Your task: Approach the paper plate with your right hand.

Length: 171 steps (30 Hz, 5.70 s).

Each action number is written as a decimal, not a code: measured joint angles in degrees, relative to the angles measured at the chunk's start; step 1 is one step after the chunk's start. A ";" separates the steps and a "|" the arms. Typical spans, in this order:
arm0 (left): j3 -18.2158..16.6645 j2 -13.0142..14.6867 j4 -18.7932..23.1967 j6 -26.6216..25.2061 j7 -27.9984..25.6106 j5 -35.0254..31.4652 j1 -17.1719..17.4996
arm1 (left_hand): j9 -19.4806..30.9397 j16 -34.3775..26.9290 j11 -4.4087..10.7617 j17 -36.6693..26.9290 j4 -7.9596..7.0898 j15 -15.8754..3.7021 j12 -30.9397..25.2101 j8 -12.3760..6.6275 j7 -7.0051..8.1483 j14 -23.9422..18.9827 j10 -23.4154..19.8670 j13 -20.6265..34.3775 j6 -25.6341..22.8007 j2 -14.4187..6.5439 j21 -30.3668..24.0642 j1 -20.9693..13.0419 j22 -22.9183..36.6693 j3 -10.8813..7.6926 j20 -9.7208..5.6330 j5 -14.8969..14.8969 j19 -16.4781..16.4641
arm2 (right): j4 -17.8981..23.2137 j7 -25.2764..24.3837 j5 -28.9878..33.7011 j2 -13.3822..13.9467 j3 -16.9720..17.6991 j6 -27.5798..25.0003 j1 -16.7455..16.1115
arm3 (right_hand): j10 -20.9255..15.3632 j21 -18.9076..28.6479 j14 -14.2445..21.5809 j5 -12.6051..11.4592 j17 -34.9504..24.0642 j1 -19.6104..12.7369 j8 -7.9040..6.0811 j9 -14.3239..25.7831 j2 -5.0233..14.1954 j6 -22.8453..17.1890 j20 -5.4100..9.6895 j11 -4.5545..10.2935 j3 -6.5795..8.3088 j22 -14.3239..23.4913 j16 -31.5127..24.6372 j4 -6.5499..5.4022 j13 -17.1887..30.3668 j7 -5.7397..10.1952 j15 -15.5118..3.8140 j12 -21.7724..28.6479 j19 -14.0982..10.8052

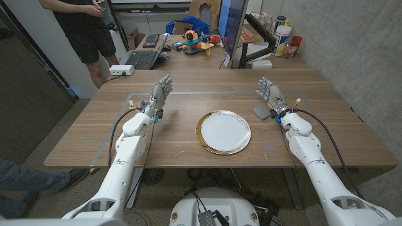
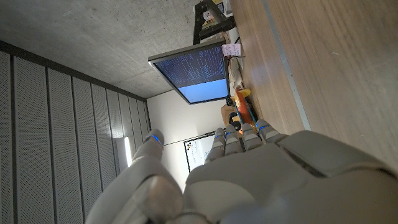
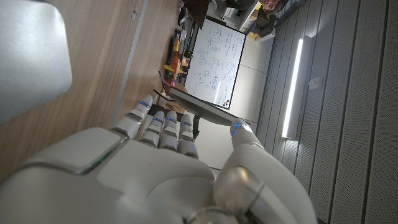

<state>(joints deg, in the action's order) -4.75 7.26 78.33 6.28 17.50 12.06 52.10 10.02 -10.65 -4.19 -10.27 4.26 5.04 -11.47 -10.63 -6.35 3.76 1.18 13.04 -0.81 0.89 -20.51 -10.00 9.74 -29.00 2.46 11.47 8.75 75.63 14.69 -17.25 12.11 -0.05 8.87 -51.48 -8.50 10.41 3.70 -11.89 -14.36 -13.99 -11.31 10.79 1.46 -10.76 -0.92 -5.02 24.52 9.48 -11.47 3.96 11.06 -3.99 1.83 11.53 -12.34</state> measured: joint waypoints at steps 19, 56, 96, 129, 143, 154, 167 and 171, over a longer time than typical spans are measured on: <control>-4.06 -3.28 0.83 -1.06 2.99 -4.31 0.22 | -0.01 0.00 0.01 0.00 0.09 0.00 0.00 0.00 0.00 0.00 0.00 -0.26 0.00 -0.23 0.61 -0.23 -0.01 -0.09 0.00 0.00 0.00 | 0.95 2.21 3.92 -3.09 2.84 0.44 -0.35 | 0.01 0.00 0.00 0.00 0.26 0.00 0.00 -0.01 0.00 -0.31 0.00 0.00 -0.28 -0.01 0.00 0.19 -0.01 0.31 0.00 0.00 0.00; -5.93 -4.60 3.31 -1.79 4.32 -5.89 0.93 | -0.01 0.00 0.23 0.02 0.41 -0.01 0.00 0.00 0.10 0.00 -0.21 -0.80 -0.09 -0.45 1.46 -0.45 -0.01 -0.07 0.00 -0.04 -0.01 | 3.41 4.25 6.57 -4.08 3.39 3.75 -2.03 | -0.52 0.00 0.21 -0.22 0.79 0.47 0.00 -0.02 -0.47 -0.61 0.00 -0.10 -0.66 -0.01 0.00 0.28 -0.02 0.62 0.21 0.00 0.00; -5.78 -4.93 3.36 -1.26 4.26 -6.03 1.17 | -0.01 0.01 0.22 0.02 0.88 -0.01 0.00 0.00 0.33 0.00 -0.21 -1.24 -0.32 -0.45 2.47 -0.45 -0.02 -0.07 0.00 -0.30 -0.01 | 6.51 5.87 7.44 -3.31 2.99 6.69 -3.22 | -0.51 0.00 0.52 -0.22 1.40 0.77 0.00 -0.02 -0.16 -0.61 0.00 -0.09 -1.12 -0.01 0.00 0.29 -0.02 0.61 -0.10 0.00 -0.41; -5.69 -4.68 4.25 -1.70 4.43 -6.19 1.17 | -0.01 0.01 0.22 0.02 1.05 -0.01 0.00 0.00 0.12 0.00 -0.21 -1.32 -0.53 -0.77 3.16 -0.13 -0.02 0.10 0.00 -0.30 -0.01 | 7.77 6.29 7.92 -3.17 2.58 8.79 -3.66 | -1.13 0.00 0.51 -0.67 1.86 0.76 0.00 -0.02 -0.16 -1.23 0.00 -0.10 -1.22 -0.02 0.00 0.40 -0.02 0.61 -0.10 0.00 -0.40; -5.60 -4.72 4.64 -1.89 4.25 -6.41 1.17 | -0.01 0.01 0.22 0.02 1.20 -0.21 0.00 0.00 0.12 0.20 -0.21 -1.60 -0.52 -0.77 3.58 -0.13 -0.02 0.26 0.00 -0.30 -0.01 | 7.53 6.35 8.54 -3.15 2.41 10.66 -4.00 | -1.44 0.00 0.92 -0.67 1.96 0.76 0.00 0.02 -0.16 -1.54 -0.21 0.20 -1.28 -0.02 0.00 0.46 -0.02 0.92 -0.51 0.00 -0.61; -5.43 -4.77 5.11 -2.04 4.12 -6.55 1.30 | -0.01 0.01 0.22 0.02 1.20 -0.21 0.00 0.00 0.12 0.20 -0.21 -1.59 -0.52 -0.77 3.60 -0.13 0.28 0.26 0.00 -0.29 -0.01 | 8.02 6.30 9.10 -3.08 2.37 12.50 -4.62 | -1.95 0.00 1.36 -0.67 2.12 0.76 0.00 0.01 -0.16 -1.53 0.11 0.10 -1.28 -0.02 0.00 0.45 -0.02 0.92 -0.32 0.00 -0.93; -5.30 -4.80 5.50 -2.26 3.95 -6.79 1.42 | -0.01 0.01 0.22 0.02 1.43 -0.21 0.00 0.00 0.12 0.20 -0.21 -1.59 -0.52 -0.92 4.07 -0.29 0.28 0.49 0.00 -0.30 -0.01 | 8.50 6.29 10.09 -2.61 2.06 13.84 -5.09 | -2.15 0.00 1.54 -0.67 2.12 0.76 0.00 0.00 -0.16 -1.94 0.10 0.31 -1.27 -0.02 -0.23 0.45 -0.02 1.33 -0.50 0.00 -0.92; -5.29 -4.80 5.56 -2.42 3.89 -6.86 1.44 | -0.01 0.01 0.43 0.02 1.43 -0.21 0.00 0.00 0.12 0.20 0.00 -1.58 -0.52 -1.07 4.22 -0.44 0.27 0.49 0.00 -0.30 -0.01 | 8.50 6.30 10.20 -2.48 1.93 13.98 -5.08 | -2.15 0.00 1.54 -0.67 2.11 1.00 0.00 0.00 0.08 -1.94 0.10 0.31 -1.27 -0.02 -0.23 0.45 -0.02 1.33 -0.50 0.00 -0.92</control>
<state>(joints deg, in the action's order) -10.04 2.46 83.90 3.86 21.38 5.20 53.54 10.00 -10.64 -3.77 -10.25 5.69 4.83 -11.48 -10.63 -6.23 3.95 1.18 11.45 -1.34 -0.18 -16.29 -10.43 10.01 -28.51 2.46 11.17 8.74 84.13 20.99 -7.05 9.63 1.88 22.86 -56.56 -10.65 10.41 5.24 -12.55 -12.25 -12.99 -11.31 10.79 1.54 -12.70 -0.82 -4.71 23.25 9.47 -11.70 4.41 11.04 -2.66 1.32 11.53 -13.26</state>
